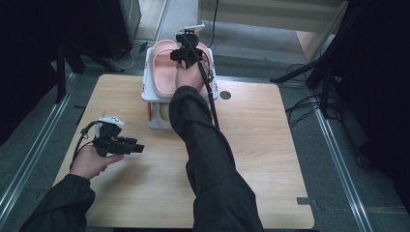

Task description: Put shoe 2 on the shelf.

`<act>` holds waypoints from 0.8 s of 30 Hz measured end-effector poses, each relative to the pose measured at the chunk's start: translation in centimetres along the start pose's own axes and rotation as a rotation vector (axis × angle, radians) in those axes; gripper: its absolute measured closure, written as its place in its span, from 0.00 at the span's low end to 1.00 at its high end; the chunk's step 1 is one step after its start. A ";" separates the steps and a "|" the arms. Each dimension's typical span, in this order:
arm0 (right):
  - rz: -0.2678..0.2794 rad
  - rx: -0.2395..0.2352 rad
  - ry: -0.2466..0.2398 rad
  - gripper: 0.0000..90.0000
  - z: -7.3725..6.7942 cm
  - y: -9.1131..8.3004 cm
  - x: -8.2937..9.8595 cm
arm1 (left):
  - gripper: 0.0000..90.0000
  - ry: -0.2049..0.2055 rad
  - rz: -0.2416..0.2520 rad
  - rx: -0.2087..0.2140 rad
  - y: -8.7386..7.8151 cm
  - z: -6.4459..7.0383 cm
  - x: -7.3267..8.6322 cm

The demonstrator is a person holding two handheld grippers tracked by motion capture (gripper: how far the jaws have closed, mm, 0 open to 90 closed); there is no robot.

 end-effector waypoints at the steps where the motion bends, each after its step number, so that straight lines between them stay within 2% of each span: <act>1: 0.002 -0.007 -0.005 0.62 0.1 -0.2 0.2 | 0.53 -0.001 0.000 0.000 0.0 0.0 0.0; 10: -0.011 -0.057 -0.036 0.60 0.8 -1.3 1.9 | 0.53 0.002 -0.005 -0.004 0.0 0.1 0.1; 15: -0.015 -0.072 -0.099 0.60 1.0 -2.2 2.7 | 0.53 0.001 -0.008 0.001 0.1 0.1 0.1; 24: -0.026 -0.154 -0.141 0.60 1.6 -4.5 4.0 | 0.53 0.000 -0.006 -0.005 0.2 0.2 0.1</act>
Point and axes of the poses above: each handheld gripper's, and its own axes: y roughly forward along the jaws, x roughly out of its underside, z roughly to its right, the point moved 1 cm from there along y, roughly forward along the jaws, and after that the axes turned 1 degree about y, right-handed, at the moved point
